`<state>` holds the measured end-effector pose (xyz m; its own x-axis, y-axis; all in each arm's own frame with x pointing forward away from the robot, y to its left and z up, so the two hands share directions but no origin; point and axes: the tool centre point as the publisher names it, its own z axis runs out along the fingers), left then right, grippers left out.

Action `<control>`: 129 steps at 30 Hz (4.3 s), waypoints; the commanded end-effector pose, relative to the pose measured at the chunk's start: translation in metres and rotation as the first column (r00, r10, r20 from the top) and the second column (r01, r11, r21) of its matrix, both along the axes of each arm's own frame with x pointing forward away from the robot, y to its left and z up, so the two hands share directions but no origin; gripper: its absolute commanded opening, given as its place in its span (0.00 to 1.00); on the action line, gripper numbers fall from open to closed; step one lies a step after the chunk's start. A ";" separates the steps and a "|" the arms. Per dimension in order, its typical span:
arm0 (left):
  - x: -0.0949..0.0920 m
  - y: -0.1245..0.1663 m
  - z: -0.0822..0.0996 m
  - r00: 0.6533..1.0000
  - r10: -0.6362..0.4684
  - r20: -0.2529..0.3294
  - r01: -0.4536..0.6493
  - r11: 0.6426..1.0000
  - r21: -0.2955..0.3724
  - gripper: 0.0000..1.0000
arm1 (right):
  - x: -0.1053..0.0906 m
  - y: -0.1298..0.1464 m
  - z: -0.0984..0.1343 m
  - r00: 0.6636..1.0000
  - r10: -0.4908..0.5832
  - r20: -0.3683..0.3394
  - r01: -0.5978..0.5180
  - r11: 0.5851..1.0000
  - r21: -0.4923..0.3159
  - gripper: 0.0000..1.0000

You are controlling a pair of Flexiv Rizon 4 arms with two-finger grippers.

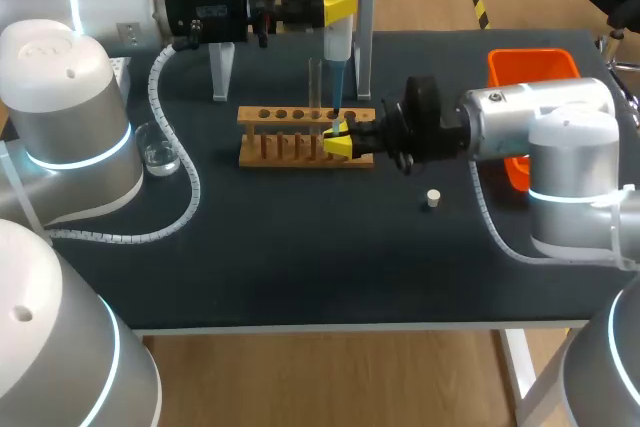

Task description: Invert the test tube, pick up the pipette, mount the tip to pipette, aspirate from beaker and dispense into the tube, eject the tip, return the pipette, and cap with the stopper.

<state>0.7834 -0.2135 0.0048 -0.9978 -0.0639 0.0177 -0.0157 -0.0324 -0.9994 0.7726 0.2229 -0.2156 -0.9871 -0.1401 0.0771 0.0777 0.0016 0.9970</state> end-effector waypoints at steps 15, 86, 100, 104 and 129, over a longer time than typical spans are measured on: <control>0.000 0.001 0.000 1.000 -0.001 0.000 0.001 1.000 -0.001 0.00 | 0.000 -0.001 0.006 1.000 -0.016 -0.016 0.016 1.000 0.009 0.00; 0.000 0.001 0.000 1.000 -0.001 0.000 0.001 1.000 -0.001 0.00 | 0.006 0.001 0.027 1.000 -0.013 -0.001 0.013 0.999 0.033 0.00; 0.000 0.001 0.000 1.000 -0.001 0.000 0.001 1.000 -0.001 0.00 | 0.014 0.001 0.041 0.999 -0.014 0.031 0.013 0.999 0.034 0.00; 0.000 0.001 0.000 1.000 -0.001 0.000 0.001 1.000 -0.001 0.00 | 0.017 0.001 0.048 0.999 -0.013 0.045 0.012 0.999 0.037 0.00; 0.000 0.001 0.000 1.000 -0.001 0.000 0.001 1.000 -0.001 0.00 | 0.004 -0.061 0.018 0.997 -0.004 0.073 0.010 0.996 -0.087 1.00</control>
<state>0.7837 -0.2132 0.0054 -0.9979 -0.0623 0.0188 -0.0170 -0.0301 -0.9994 0.7842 0.1871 -0.2005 -0.9906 -0.1357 0.0166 0.0055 0.0822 0.9966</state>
